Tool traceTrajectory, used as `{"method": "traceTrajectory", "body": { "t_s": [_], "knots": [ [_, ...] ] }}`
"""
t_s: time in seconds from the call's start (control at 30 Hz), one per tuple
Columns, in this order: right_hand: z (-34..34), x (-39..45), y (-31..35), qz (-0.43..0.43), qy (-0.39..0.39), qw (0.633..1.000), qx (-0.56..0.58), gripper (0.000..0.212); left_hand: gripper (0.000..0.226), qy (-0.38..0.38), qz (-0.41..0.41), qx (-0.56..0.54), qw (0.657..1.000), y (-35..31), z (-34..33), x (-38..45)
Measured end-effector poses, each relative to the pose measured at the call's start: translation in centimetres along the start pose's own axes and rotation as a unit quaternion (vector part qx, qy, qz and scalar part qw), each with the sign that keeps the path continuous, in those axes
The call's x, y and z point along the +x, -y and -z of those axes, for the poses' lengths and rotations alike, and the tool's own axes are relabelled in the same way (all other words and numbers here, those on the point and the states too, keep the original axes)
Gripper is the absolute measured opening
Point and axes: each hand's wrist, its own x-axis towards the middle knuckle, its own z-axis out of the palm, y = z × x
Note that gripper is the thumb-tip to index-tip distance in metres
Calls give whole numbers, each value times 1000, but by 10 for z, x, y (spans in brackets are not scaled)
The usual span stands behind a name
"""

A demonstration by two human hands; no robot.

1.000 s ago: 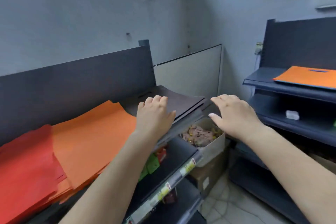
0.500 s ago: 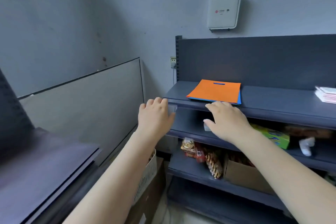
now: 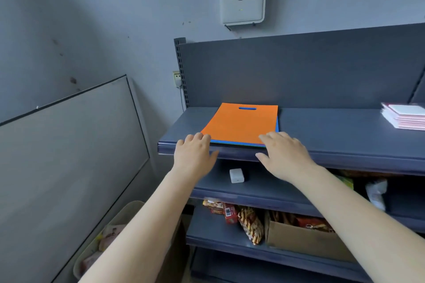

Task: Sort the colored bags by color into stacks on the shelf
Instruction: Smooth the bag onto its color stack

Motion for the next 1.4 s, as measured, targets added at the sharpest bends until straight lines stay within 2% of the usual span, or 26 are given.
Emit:
{"method": "traceTrajectory", "body": {
  "t_s": [0.23, 0.43, 0.63, 0.77, 0.9, 1.07, 1.23, 1.4],
  "knots": [
    [-33, 53, -44, -1, 28, 998, 50, 44, 42, 33, 17, -8, 999, -13, -42, 55],
    [-63, 90, -62, -18, 35, 993, 112, 44, 46, 57, 27, -84, 994, -11, -75, 97],
    [-82, 124, -75, -99, 46, 987, 120, 43, 42, 100, 39, -126, 986, 3, -106, 142],
    [-92, 131, -80, -172, 40, 975, 138, 48, 39, 95, 32, -161, 982, 10, -119, 156],
    [-97, 129, -85, -236, 24, 956, 173, 43, 43, 90, 2, -192, 977, 16, -123, 156],
    [-94, 124, -82, -272, -25, 931, 241, 31, 49, 74, -48, -223, 971, 21, -125, 149],
    [-95, 128, -85, -307, -50, 908, 281, 30, 48, 80, -100, -247, 960, 19, -125, 151],
    [-93, 128, -99, -312, -71, 907, 275, 28, 48, 106, -150, -271, 945, 12, -125, 157]
  ]
}}
